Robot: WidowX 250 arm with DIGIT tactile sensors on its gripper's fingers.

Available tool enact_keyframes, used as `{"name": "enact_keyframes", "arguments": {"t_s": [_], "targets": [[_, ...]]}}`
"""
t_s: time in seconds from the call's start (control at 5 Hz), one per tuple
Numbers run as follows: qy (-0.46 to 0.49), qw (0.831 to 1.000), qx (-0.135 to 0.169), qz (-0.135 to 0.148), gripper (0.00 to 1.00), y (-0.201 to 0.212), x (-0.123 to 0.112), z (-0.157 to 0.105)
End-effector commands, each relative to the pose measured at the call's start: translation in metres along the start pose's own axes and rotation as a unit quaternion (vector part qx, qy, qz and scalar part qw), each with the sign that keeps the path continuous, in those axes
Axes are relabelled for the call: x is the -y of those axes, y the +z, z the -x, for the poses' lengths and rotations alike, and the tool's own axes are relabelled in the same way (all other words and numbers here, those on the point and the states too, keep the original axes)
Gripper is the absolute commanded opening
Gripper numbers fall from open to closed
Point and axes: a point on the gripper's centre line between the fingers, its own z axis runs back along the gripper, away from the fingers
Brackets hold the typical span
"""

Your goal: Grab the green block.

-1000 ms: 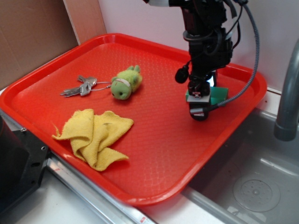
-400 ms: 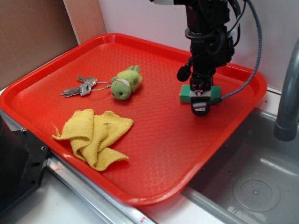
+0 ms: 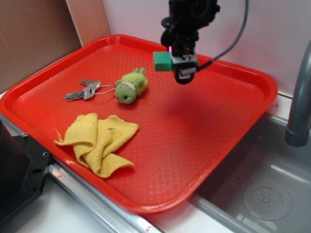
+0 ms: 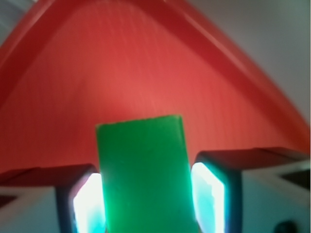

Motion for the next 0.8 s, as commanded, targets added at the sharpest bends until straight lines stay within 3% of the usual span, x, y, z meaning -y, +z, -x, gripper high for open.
{"name": "enact_keyframes", "arguments": {"t_s": [0.0, 0.2, 0.4, 0.6], "targets": [[0.213, 0.975, -0.005, 0.055, 0.00, 0.067, -0.022, 0.049], [0.255, 0.964, 0.004, 0.075, 0.00, 0.071, -0.024, 0.084], [0.280, 0.958, 0.005, 0.062, 0.00, 0.068, -0.021, 0.099], [0.315, 0.949, -0.014, 0.009, 0.00, 0.062, -0.013, 0.093]]}}
